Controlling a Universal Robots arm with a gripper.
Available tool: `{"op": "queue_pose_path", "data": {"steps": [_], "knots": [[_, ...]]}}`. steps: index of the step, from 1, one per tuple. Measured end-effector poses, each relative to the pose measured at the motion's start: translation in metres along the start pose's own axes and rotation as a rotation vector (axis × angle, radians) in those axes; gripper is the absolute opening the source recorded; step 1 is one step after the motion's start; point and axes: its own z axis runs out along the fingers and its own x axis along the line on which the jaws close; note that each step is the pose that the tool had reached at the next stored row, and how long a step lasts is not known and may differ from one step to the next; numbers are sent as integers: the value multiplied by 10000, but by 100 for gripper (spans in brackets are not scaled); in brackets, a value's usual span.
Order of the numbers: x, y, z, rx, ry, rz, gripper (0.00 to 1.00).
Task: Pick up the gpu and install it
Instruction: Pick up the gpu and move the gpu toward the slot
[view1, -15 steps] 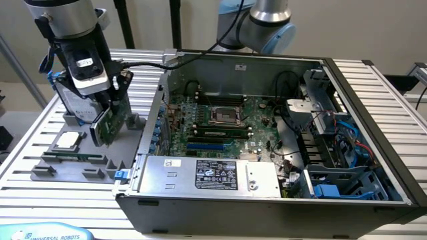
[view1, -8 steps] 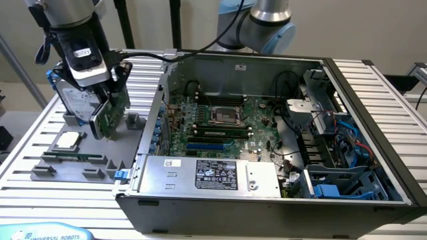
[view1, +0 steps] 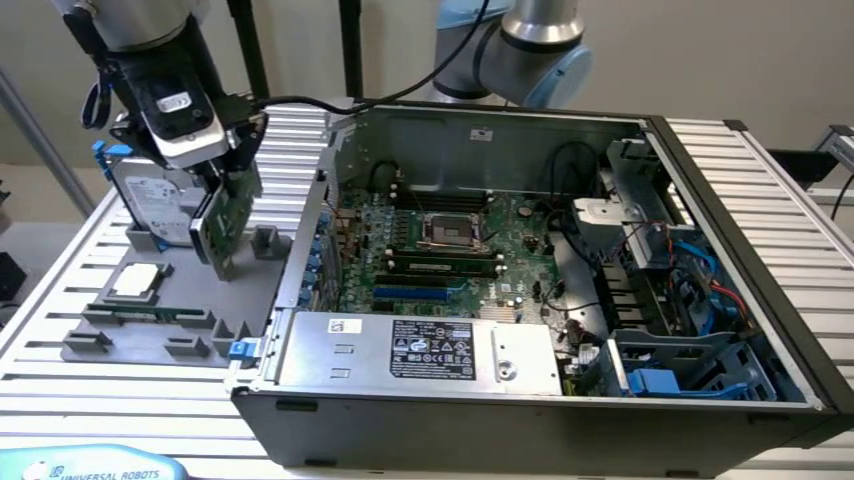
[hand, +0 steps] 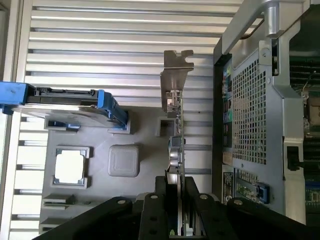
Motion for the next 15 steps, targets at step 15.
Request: {"op": "queue_pose_path", "data": {"steps": [15], "knots": [[-281,103,-627,-273,89,-366,26]]}}
